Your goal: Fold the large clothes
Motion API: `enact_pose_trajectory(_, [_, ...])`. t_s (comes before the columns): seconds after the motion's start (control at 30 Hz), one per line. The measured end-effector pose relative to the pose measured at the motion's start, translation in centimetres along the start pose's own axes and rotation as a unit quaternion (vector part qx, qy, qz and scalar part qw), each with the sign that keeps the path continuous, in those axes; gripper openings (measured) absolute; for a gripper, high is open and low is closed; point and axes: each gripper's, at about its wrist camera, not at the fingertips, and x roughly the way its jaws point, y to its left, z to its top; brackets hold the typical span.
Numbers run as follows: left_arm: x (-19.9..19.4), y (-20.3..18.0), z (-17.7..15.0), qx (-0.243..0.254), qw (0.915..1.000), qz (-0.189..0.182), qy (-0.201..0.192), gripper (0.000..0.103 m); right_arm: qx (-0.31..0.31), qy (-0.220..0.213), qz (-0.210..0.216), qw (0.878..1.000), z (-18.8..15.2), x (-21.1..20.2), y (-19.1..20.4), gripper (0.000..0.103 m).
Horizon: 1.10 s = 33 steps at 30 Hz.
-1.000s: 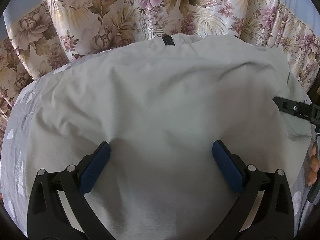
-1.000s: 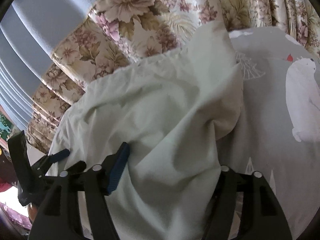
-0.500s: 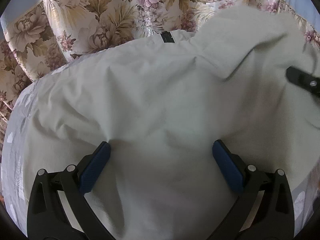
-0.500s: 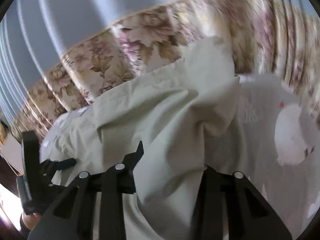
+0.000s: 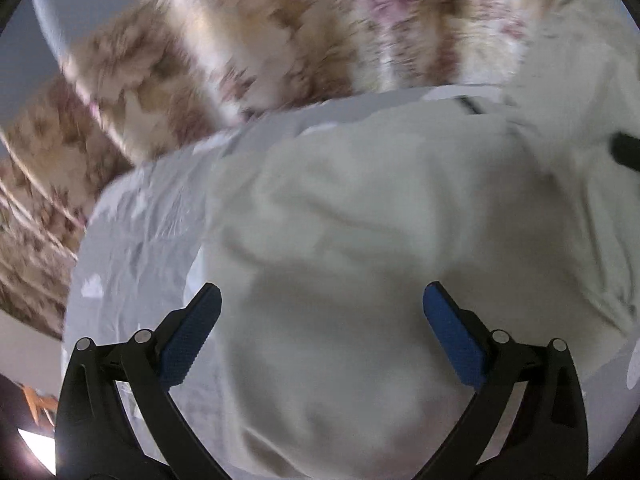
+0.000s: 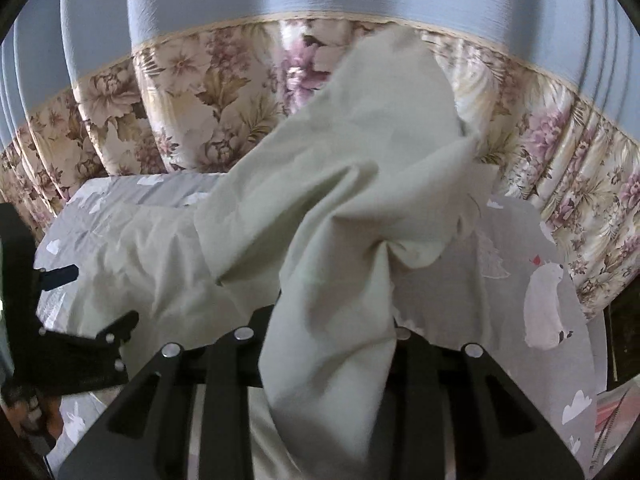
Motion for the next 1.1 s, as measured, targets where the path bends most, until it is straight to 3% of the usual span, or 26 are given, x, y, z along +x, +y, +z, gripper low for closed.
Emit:
enact_pose_trajectory(0.07, [1.6,1.5,0.1,-0.022,0.9987,-0.045,0.013,0.100,-0.002,0.006,0.001,1.000,0.4,0.3,1.9,0.030])
enact_pose_trajectory(0.17, [2.2,2.5,0.2,-0.033,0.9965,-0.074,0.020,0.100,0.004,0.015,0.018,1.000,0.7,1.2,4.4,0.029])
enact_pose_trajectory(0.37, [-0.2,4.6,0.8,-0.032,0.9967,-0.075,0.000,0.100,-0.009,0.053,0.022,0.998,-0.1,5.5,9.3,0.027])
enact_pose_trajectory(0.47, [-0.2,5.9,0.6,-0.040,0.9975,-0.058,0.005,0.100,-0.043,0.063,0.021,0.997,-1.2,6.6,11.0,0.034])
enact_pose_trajectory(0.5, [-0.2,6.1,0.5,-0.041,0.9978,-0.052,0.006,0.100,-0.043,0.060,0.035,0.997,-1.4,6.4,10.9,0.043])
enact_pose_trajectory(0.57, [0.0,6.4,0.5,-0.049,0.9970,-0.060,0.011,0.100,-0.034,0.057,0.069,0.995,-1.6,5.8,10.1,0.050])
enact_pose_trajectory(0.7, [0.1,6.6,0.4,-0.053,0.9963,-0.066,0.015,0.100,-0.028,0.053,0.120,0.991,-1.9,4.8,8.3,0.055])
enact_pose_trajectory(0.8, [0.2,6.6,0.5,-0.058,0.9958,-0.070,0.014,0.100,-0.023,0.049,0.185,0.981,-2.4,4.0,7.4,0.074])
enact_pose_trajectory(1.1, [-0.9,6.5,0.9,-0.066,0.9938,-0.090,0.000,0.100,0.000,0.055,0.285,0.957,-4.3,0.4,3.0,0.077])
